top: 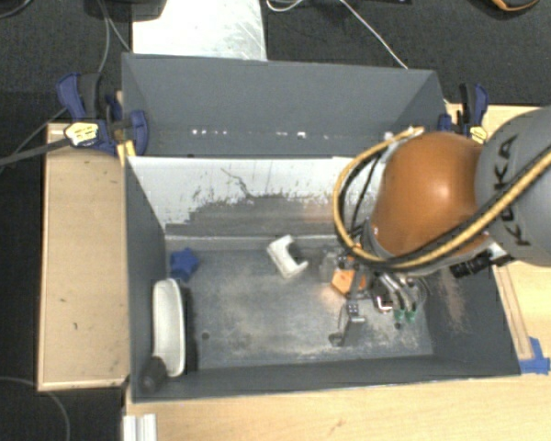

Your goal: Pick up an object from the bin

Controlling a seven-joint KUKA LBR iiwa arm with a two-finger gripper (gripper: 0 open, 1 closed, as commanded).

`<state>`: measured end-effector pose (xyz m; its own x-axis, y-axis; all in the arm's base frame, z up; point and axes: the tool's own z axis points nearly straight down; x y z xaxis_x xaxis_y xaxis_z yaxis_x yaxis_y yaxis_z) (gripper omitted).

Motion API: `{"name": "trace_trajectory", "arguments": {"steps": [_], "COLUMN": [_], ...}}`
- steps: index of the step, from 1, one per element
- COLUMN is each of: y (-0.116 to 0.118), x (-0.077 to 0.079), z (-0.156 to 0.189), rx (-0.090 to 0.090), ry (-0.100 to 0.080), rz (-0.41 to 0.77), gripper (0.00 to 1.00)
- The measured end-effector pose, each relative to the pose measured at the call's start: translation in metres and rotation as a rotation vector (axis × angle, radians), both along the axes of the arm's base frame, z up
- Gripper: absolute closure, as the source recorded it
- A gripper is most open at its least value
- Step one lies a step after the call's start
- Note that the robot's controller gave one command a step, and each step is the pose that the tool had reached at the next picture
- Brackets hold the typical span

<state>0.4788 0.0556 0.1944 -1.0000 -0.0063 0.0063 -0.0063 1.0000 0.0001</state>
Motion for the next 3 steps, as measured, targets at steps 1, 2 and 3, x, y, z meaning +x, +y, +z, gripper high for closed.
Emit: {"name": "trace_trajectory", "arguments": {"steps": [1,2,3], "y": [0.000,0.026,-0.045], "x": [0.000,0.013,0.040], "z": [0.003,0.005,-0.049], "rx": [0.000,0.003,0.001], "ry": [-0.004,-0.005,-0.007], "rz": [-0.001,0.457,0.191], "gripper": [0.00,0.00,0.00]}}
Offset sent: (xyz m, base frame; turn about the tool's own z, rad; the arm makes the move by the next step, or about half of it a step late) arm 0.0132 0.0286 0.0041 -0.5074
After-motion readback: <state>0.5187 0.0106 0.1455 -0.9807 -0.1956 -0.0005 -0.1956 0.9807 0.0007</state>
